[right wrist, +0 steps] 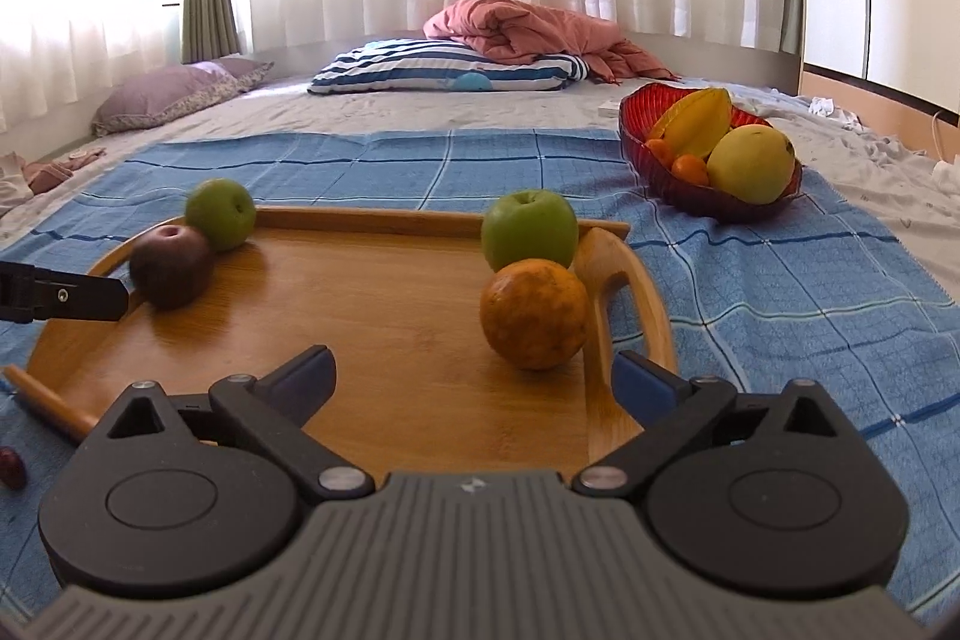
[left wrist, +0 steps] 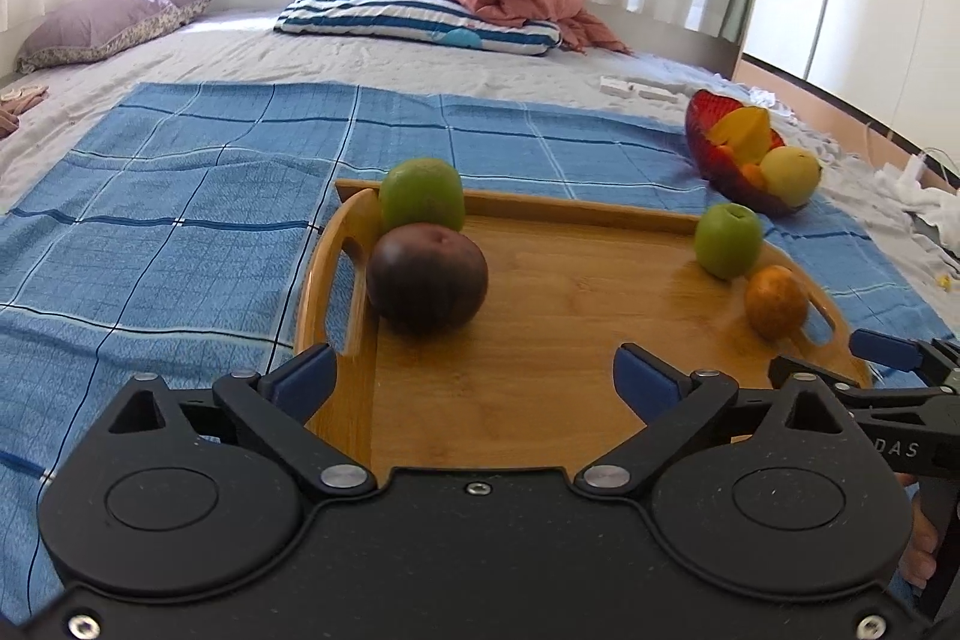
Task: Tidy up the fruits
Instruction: 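Withdraw both open tools from the tray toward the loose fruit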
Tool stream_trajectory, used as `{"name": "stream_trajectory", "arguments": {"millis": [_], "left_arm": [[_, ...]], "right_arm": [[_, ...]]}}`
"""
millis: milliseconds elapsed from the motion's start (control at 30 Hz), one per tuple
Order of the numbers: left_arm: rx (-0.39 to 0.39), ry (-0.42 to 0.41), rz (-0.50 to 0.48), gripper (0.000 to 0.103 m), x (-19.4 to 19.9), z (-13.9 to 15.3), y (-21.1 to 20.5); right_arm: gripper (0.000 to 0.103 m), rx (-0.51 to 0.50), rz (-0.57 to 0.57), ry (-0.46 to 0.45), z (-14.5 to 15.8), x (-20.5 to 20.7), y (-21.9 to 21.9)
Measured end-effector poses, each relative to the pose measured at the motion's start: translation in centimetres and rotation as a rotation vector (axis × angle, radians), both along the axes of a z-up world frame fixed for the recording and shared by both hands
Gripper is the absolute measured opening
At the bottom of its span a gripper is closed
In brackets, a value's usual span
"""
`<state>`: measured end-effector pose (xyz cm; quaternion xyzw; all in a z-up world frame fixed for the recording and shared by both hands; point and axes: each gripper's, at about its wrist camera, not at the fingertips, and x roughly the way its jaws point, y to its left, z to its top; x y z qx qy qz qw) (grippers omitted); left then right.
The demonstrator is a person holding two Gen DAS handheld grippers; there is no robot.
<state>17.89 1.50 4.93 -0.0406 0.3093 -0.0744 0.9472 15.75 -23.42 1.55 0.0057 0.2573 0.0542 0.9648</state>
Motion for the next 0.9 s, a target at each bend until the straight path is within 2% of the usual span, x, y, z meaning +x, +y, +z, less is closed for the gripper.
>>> {"name": "stream_trajectory", "arguments": {"millis": [267, 567, 900], "left_arm": [[0.012, -0.044, -0.028, 0.101, -3.9, -0.3, -0.4], [0.026, -0.091, 0.019, 0.101, -7.0, -1.1, 0.0], [0.077, -0.067, 0.035, 0.101, -8.6, -2.5, 0.0]], "right_arm": [[0.103, 0.058, 0.002, -0.009, -0.3, -2.2, -0.2], [0.103, 0.064, 0.001, -0.043, -0.6, -5.2, 0.1], [0.103, 0.065, -0.032, -0.102, -1.3, -7.9, 0.3]]}}
